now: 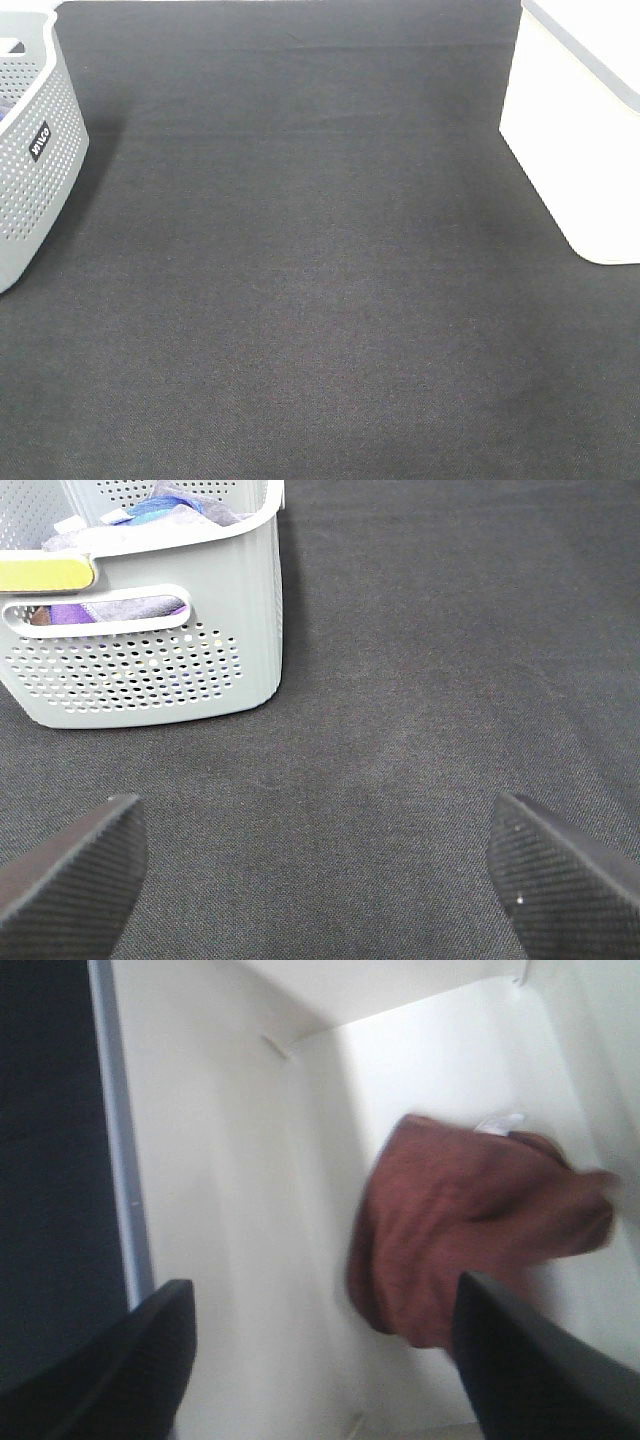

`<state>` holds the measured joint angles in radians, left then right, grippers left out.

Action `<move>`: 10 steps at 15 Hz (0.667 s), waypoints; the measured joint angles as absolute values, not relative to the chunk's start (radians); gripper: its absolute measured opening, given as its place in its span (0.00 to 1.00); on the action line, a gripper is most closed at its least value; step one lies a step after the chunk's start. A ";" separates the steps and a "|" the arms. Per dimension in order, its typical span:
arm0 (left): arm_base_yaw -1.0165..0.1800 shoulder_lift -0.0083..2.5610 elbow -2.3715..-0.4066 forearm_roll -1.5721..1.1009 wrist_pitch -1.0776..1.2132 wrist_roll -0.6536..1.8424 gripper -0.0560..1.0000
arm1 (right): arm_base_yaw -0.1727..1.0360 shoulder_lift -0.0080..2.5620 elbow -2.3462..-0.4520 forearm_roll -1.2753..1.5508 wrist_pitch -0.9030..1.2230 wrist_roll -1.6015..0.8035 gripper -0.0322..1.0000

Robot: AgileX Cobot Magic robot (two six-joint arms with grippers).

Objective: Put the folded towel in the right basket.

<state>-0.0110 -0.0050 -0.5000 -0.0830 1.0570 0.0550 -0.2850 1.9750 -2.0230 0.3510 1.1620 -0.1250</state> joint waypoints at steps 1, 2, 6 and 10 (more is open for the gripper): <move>-0.011 -0.005 -0.500 -0.083 1.057 0.055 0.88 | -0.285 1.960 -2.023 0.399 1.189 -0.123 0.72; -0.011 -0.005 -0.500 -0.083 1.057 0.055 0.88 | -0.285 1.942 -2.023 0.432 1.206 -0.123 0.73; -0.011 -0.005 -0.500 -0.083 1.057 0.055 0.88 | -0.285 1.872 -2.023 0.558 1.213 -0.151 0.73; -0.011 -0.005 -0.500 -0.083 1.057 0.055 0.88 | -0.212 1.825 -2.023 0.508 1.214 -0.168 0.73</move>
<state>-0.0110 -0.0050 -0.5000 -0.0830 1.0570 0.0550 -0.2120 1.8250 -2.0230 0.5080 1.2140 -0.1680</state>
